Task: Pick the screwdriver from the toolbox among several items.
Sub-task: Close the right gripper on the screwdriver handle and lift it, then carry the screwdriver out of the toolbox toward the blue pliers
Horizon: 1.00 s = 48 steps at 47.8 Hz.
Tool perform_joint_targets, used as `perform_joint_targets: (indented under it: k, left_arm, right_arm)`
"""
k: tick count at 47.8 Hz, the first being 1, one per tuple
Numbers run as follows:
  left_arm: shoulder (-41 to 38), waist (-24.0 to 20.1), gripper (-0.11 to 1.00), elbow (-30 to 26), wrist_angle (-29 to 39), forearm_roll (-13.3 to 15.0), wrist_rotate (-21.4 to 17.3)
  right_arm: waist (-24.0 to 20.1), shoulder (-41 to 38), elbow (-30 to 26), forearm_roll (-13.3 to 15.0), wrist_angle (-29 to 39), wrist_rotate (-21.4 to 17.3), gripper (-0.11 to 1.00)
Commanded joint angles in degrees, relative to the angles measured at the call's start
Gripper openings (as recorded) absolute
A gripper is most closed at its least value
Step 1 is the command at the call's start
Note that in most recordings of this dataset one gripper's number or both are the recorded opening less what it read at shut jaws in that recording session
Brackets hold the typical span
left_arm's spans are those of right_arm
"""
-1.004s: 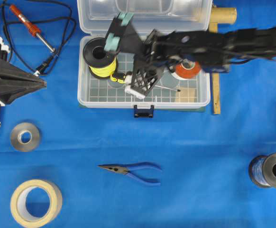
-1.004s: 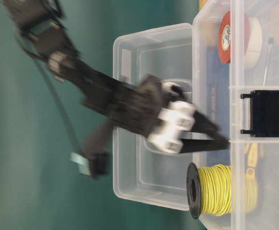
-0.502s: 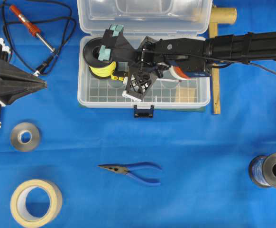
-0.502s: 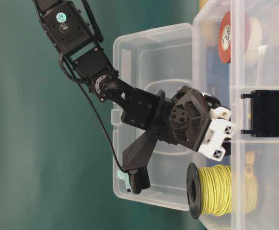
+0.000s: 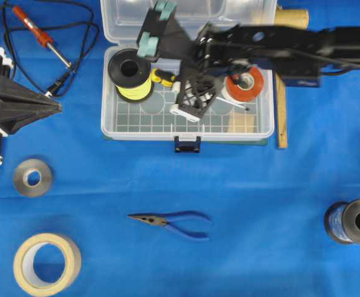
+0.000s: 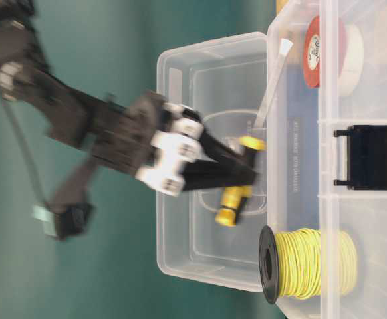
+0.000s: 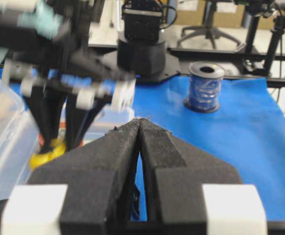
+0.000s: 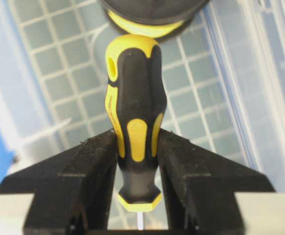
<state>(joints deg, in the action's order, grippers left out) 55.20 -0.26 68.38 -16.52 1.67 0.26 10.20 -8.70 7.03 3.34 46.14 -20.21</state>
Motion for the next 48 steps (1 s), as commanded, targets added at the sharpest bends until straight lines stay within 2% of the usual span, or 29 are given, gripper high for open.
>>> perform_joint_targets:
  k: [1, 13, 20, 26, 36, 48]
  left_arm:
    - [-0.26, -0.18, 0.0, -0.53, -0.26, 0.09, -0.09]
    - [-0.18, -0.18, 0.0, -0.53, -0.26, 0.09, -0.09]
    - [-0.18, -0.18, 0.0, -0.44, -0.53, 0.09, -0.09]
    - [-0.18, -0.09, 0.0, -0.53, -0.7, 0.09, -0.09]
    - [-0.18, -0.18, 0.0, -0.44, -0.79, 0.09, -0.18]
    - [-0.09, -0.18, 0.0, -0.44, -0.7, 0.09, -0.53]
  right_arm:
    - [-2.11, 5.19, -0.62, 0.0, 2.02, -0.44, 0.27]
    - [-10.63, 7.21, -0.79, 0.09, 2.72, -5.63, 0.27]
    - [-15.56, 3.6, -1.32, 0.18, 0.09, -8.44, 0.27]
    - [-18.63, -2.11, -2.72, 0.18, -1.58, -8.96, 0.27]
    - [-20.57, -11.25, -6.59, 0.18, -3.52, -8.53, 0.27]
    - [-20.57, -15.82, -6.86, 0.18, -7.29, -8.44, 0.27]
